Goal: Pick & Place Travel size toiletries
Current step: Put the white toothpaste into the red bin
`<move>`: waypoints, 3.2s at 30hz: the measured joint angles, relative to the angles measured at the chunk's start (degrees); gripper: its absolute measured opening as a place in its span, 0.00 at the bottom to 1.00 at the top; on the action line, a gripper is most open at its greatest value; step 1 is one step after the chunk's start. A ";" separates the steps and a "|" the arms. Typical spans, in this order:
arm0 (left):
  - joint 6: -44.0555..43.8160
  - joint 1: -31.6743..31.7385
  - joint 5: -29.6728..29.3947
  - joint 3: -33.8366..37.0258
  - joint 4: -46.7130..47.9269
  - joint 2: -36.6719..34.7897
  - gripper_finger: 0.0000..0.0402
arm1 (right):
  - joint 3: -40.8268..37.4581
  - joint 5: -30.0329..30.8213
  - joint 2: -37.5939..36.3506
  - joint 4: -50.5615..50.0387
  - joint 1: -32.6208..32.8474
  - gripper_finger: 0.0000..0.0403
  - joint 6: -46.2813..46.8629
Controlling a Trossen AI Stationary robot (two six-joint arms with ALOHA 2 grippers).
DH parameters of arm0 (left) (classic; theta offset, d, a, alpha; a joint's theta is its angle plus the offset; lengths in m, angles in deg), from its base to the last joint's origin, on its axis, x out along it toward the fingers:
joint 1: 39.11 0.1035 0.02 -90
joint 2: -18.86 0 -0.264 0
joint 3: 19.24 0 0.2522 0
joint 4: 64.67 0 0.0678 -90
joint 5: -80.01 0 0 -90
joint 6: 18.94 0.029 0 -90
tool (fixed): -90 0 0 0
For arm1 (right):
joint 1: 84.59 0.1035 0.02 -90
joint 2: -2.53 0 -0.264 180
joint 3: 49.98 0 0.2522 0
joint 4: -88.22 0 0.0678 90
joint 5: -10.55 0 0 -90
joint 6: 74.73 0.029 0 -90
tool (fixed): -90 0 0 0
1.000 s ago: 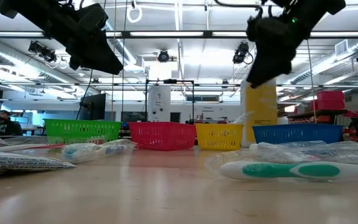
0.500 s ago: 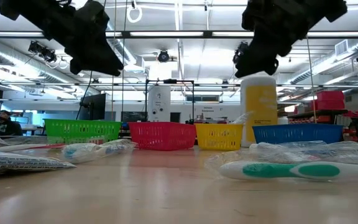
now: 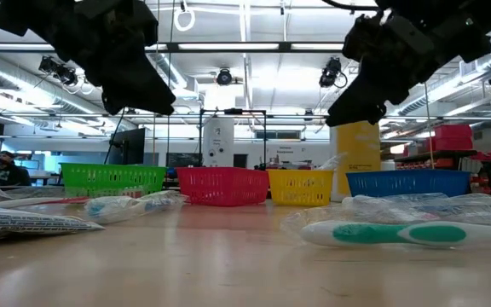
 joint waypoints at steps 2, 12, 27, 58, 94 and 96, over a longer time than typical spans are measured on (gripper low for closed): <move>0.12 -0.27 0.01 0.00 -2.36 1.94 0.34 | -0.95 -1.05 0.01 0.69 -0.01 0.40 -0.97; 2.98 0.01 -0.80 0.00 -8.55 4.77 0.35 | -0.66 -17.27 5.27 2.61 2.57 0.52 -11.50; 2.31 0.03 -2.34 0.00 -11.46 4.77 0.35 | 9.96 -8.69 5.55 -10.19 8.90 0.48 23.61; 7.66 0.03 -2.34 -0.04 -17.04 4.74 0.35 | 7.22 -1.58 21.57 -6.37 8.53 0.43 34.68; 7.85 0.03 -2.45 -0.04 -17.00 4.74 0.34 | 7.19 1.72 25.16 0.00 8.03 0.21 18.07; 7.65 0.03 -2.61 -0.04 -17.01 4.74 0.34 | 7.17 0.36 25.04 0.57 7.47 0.20 17.94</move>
